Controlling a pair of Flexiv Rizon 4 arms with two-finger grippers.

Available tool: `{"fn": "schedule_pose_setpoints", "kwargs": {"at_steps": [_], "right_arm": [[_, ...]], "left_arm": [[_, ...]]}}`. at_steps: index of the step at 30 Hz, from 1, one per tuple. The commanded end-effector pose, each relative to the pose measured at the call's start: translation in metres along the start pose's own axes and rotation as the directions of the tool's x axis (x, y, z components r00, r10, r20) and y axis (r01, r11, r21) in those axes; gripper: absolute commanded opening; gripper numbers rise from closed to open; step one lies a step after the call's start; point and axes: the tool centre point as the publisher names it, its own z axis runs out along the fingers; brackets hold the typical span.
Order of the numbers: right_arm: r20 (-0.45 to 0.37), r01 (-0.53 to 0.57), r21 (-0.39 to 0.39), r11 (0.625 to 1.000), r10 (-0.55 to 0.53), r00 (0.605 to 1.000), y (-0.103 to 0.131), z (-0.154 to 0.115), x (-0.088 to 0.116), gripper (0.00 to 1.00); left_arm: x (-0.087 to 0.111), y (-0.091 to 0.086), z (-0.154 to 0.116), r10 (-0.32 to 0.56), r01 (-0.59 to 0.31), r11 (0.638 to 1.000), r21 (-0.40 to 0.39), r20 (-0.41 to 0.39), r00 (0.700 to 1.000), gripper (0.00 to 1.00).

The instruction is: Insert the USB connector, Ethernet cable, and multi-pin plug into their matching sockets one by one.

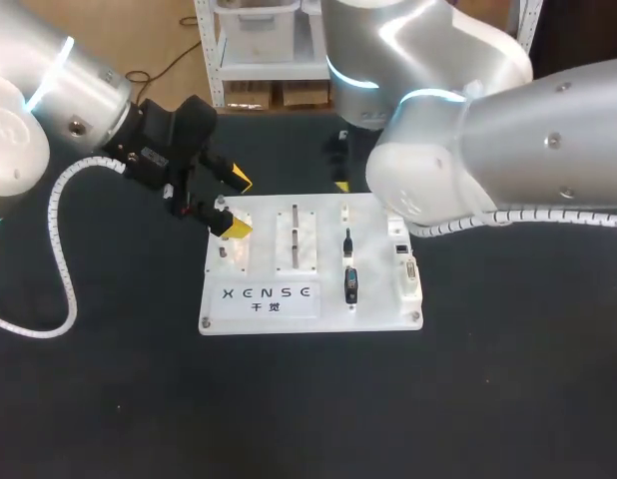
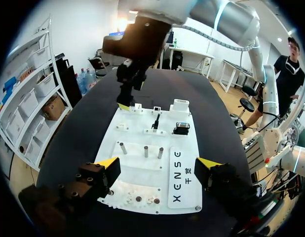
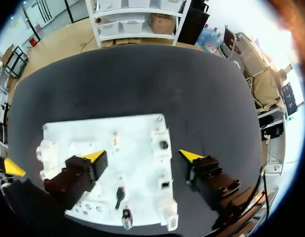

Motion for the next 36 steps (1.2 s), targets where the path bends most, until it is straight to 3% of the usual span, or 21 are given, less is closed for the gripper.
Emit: {"fn": "schedule_pose_setpoints", "kwargs": {"at_steps": [1, 9, 14, 16, 24, 26, 29, 36], "right_arm": [[0.003, 0.004, -0.024, 1.000, -0.004, 1.000, 0.005, -0.006, 0.022, 1.00], [-0.068, 0.011, -0.033, 0.999, -0.013, 0.998, 0.022, 0.008, 0.051, 1.00], [-0.105, -0.013, -0.031, 0.999, 0.010, 0.994, 0.024, 0.018, 0.061, 0.71], [-0.115, -0.017, -0.026, 1.000, 0.014, 0.993, 0.024, 0.021, 0.064, 0.52], [-0.134, -0.005, -0.022, 1.000, 0.002, 0.991, 0.028, 0.026, 0.073, 0.41], [-0.136, 0.002, -0.022, 1.000, -0.005, 0.991, 0.029, 0.026, 0.075, 0.34], [-0.137, 0.012, -0.020, 1.000, -0.015, 0.990, 0.030, 0.026, 0.076, 0.03], [-0.122, 0.015, -0.039, 0.999, -0.020, 0.992, 0.023, 0.019, 0.076, 0.00]], "left_arm": [[0.000, 0.001, 0.000, 0.000, 0.000, 1.000, 0.002, -0.003, 1.000, 1.00], [0.000, 0.001, 0.000, 0.000, 0.000, 1.000, 0.002, -0.003, 1.000, 1.00], [0.000, 0.001, 0.000, 0.000, 0.000, 1.000, 0.002, -0.003, 1.000, 1.00], [0.000, 0.001, 0.000, 0.000, 0.000, 1.000, 0.002, -0.003, 1.000, 1.00], [0.000, 0.001, 0.000, 0.000, 0.000, 1.000, 0.002, -0.003, 1.000, 1.00], [0.000, 0.001, 0.000, 0.000, 0.000, 1.000, 0.002, -0.003, 1.000, 1.00], [0.000, 0.001, 0.000, 0.000, 0.000, 1.000, 0.002, -0.003, 1.000, 1.00], [0.000, 0.001, 0.000, 0.000, 0.000, 1.000, 0.002, -0.003, 1.000, 1.00]]}}
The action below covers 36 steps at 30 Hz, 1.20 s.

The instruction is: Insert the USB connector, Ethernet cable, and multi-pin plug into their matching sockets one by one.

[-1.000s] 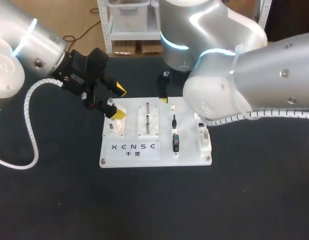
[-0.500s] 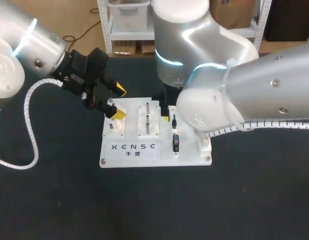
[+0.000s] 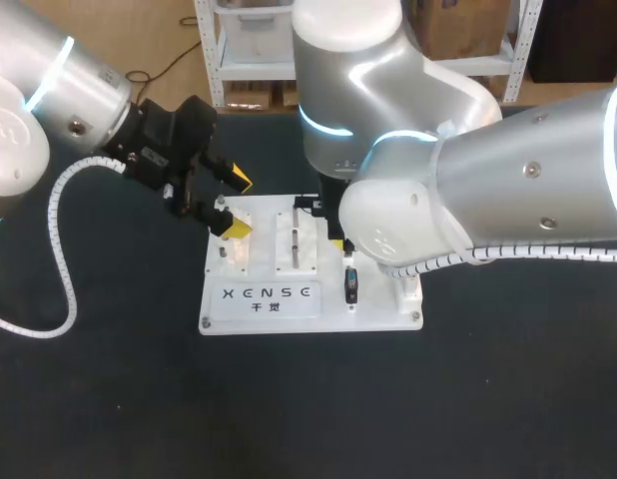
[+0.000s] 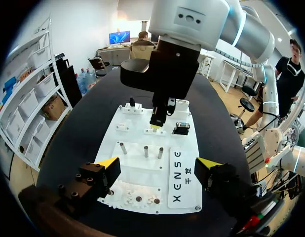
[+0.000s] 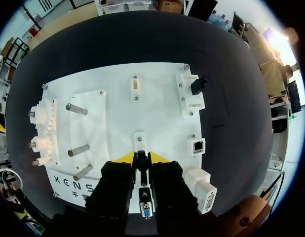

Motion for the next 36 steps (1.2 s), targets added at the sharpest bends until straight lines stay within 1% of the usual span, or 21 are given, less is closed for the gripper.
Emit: {"fn": "schedule_pose_setpoints", "kwargs": {"at_steps": [1, 7, 10, 15, 21, 28, 36], "right_arm": [[0.022, -0.008, -0.019, 1.000, 0.008, 1.000, -0.012, -0.010, 0.002, 0.00], [0.058, -0.026, -0.034, 0.999, 0.028, 0.998, -0.030, -0.027, -0.002, 0.00], [0.068, -0.029, -0.031, 0.999, 0.031, 0.997, -0.040, -0.030, -0.003, 0.00], [0.076, -0.054, -0.008, 0.999, 0.054, 0.996, -0.059, -0.029, -0.003, 0.00], [0.069, -0.068, 0.016, 0.998, 0.067, 0.995, -0.075, -0.021, -0.001, 0.00], [0.062, -0.072, 0.023, 0.997, 0.070, 0.996, -0.082, -0.013, -0.003, 0.00], [0.057, -0.073, 0.019, 0.997, 0.072, 0.996, -0.081, -0.005, -0.008, 0.00]], "left_arm": [[0.000, 0.001, 0.000, 0.000, 0.000, 1.000, 0.002, -0.003, 1.000, 1.00], [0.000, 0.001, 0.000, 0.000, 0.000, 1.000, 0.002, -0.003, 1.000, 1.00], [0.000, 0.001, 0.000, 0.000, 0.000, 1.000, 0.002, -0.003, 1.000, 1.00], [0.000, 0.001, 0.000, 0.000, 0.000, 1.000, 0.002, -0.003, 1.000, 1.00], [0.000, 0.001, 0.000, 0.000, 0.000, 1.000, 0.002, -0.003, 1.000, 1.00], [0.000, 0.001, 0.000, 0.000, 0.000, 1.000, 0.002, -0.003, 1.000, 1.00], [0.000, 0.001, 0.000, 0.000, 0.000, 1.000, 0.002, -0.003, 1.000, 1.00]]}}
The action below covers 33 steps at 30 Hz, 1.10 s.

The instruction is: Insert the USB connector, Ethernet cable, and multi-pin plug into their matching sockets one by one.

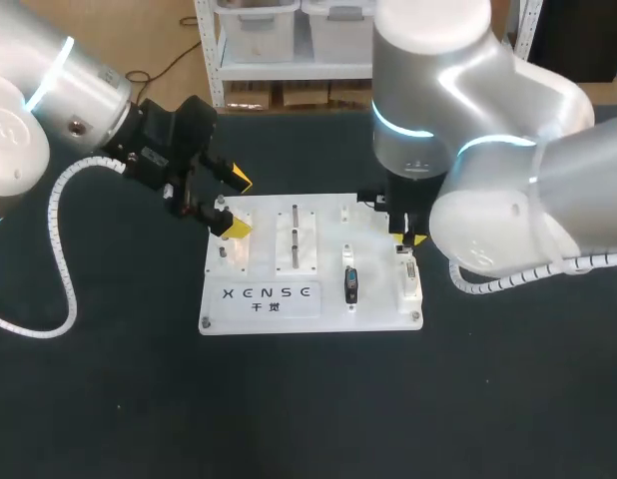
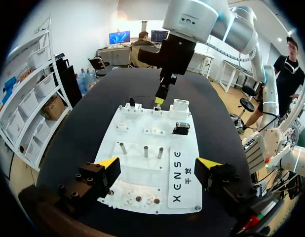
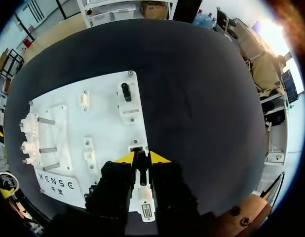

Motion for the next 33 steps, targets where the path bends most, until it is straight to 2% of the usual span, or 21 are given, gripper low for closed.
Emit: {"fn": "schedule_pose_setpoints", "kwargs": {"at_steps": [1, 9, 33], "right_arm": [[0.000, 0.000, -0.002, 1.000, 0.000, 1.000, 0.0017, 0.0050, -0.0023, 0.00], [-0.003, 0.017, -0.007, 1.000, -0.017, 1.000, 0.0044, 0.0060, -0.0057, 0.00], [-0.022, 0.018, -0.007, 1.000, -0.018, 1.000, 0.0076, 0.0050, 0.0028, 0.00]], "left_arm": [[-0.0002, 0.0009, -0.0001, 0.000, 0.000, 1.000, 0.002, -0.003, 1.000, 1.00], [-0.0002, 0.0009, -0.0001, 0.000, 0.000, 1.000, 0.002, -0.003, 1.000, 1.00], [-0.0002, 0.0009, -0.0001, 0.000, 0.000, 1.000, 0.002, -0.003, 1.000, 1.00]]}}
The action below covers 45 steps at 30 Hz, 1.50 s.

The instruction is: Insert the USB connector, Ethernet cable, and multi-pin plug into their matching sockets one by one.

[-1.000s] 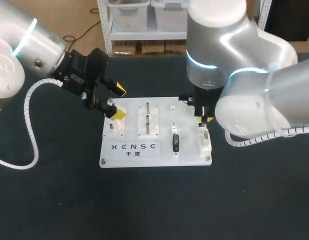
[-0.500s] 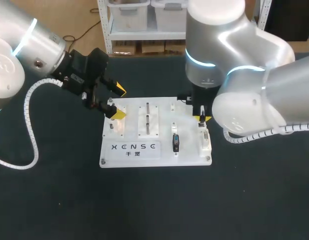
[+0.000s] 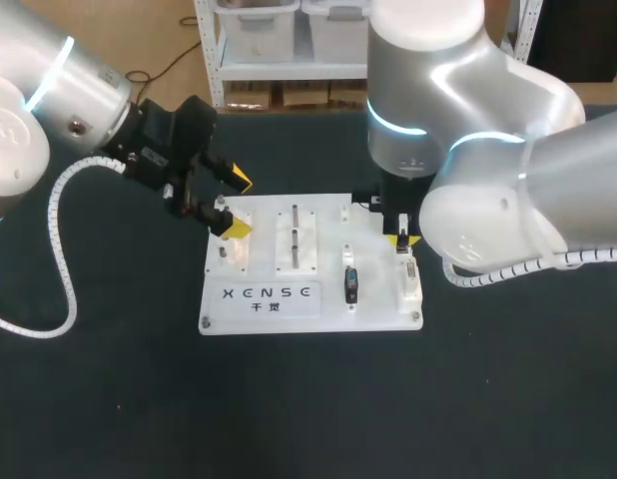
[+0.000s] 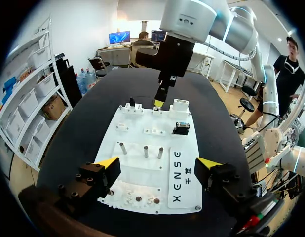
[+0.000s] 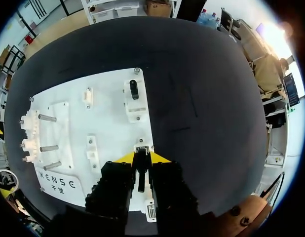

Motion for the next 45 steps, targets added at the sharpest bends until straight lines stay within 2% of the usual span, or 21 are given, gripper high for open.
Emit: {"fn": "schedule_pose_setpoints", "kwargs": {"at_steps": [1, 16, 29, 41, 45], "right_arm": [[0.001, -0.005, -0.001, 1.000, 0.005, 1.000, 0.000, 0.002, 0.000, 0.00], [-0.017, -0.011, 0.008, 1.000, 0.011, 1.000, 0.002, 0.005, 0.001, 0.00], [-0.016, -0.022, 0.042, 0.999, 0.023, 1.000, -0.003, 0.018, -0.010, 0.00], [-0.055, -0.017, 0.085, 0.996, 0.021, 0.998, -0.012, 0.035, 0.000, 0.00], [-0.045, -0.028, 0.090, 0.996, 0.033, 0.998, -0.013, 0.034, -0.001, 0.00]], "left_arm": [[0.000, 0.001, 0.000, 0.000, 0.000, 1.000, 0.002, -0.003, 1.000, 1.00], [0.000, 0.001, 0.000, 0.000, 0.000, 1.000, 0.002, -0.003, 1.000, 1.00], [0.000, 0.001, 0.000, 0.000, 0.000, 1.000, 0.002, -0.003, 1.000, 1.00], [0.000, 0.001, 0.000, 0.000, 0.000, 1.000, 0.002, -0.003, 1.000, 1.00], [0.000, 0.001, 0.000, 0.000, 0.000, 1.000, 0.002, -0.003, 1.000, 1.00]]}}
